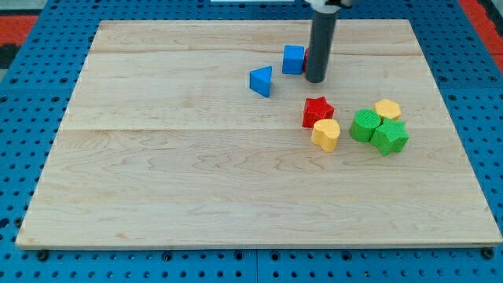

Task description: Move the red circle diagonally above left to the blue cube

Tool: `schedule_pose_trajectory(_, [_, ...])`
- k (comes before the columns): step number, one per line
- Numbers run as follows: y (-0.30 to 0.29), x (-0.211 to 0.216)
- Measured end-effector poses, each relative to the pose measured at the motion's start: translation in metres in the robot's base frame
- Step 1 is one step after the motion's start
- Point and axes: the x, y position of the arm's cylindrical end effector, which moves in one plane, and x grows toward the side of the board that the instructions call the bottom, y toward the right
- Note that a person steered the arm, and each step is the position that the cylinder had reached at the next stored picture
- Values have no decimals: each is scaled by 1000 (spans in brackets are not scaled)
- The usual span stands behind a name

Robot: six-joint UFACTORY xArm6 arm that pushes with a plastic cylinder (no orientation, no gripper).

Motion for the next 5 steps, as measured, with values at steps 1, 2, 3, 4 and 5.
schedule_pose_trajectory(1, [67,-1])
schedule_pose_trajectory(2, [45,-26])
schedule_pose_trajectory(3, [-16,-26])
schedule_pose_trajectory(4, [-25,-52])
schedule_pose_trajectory(5, [-38,-81])
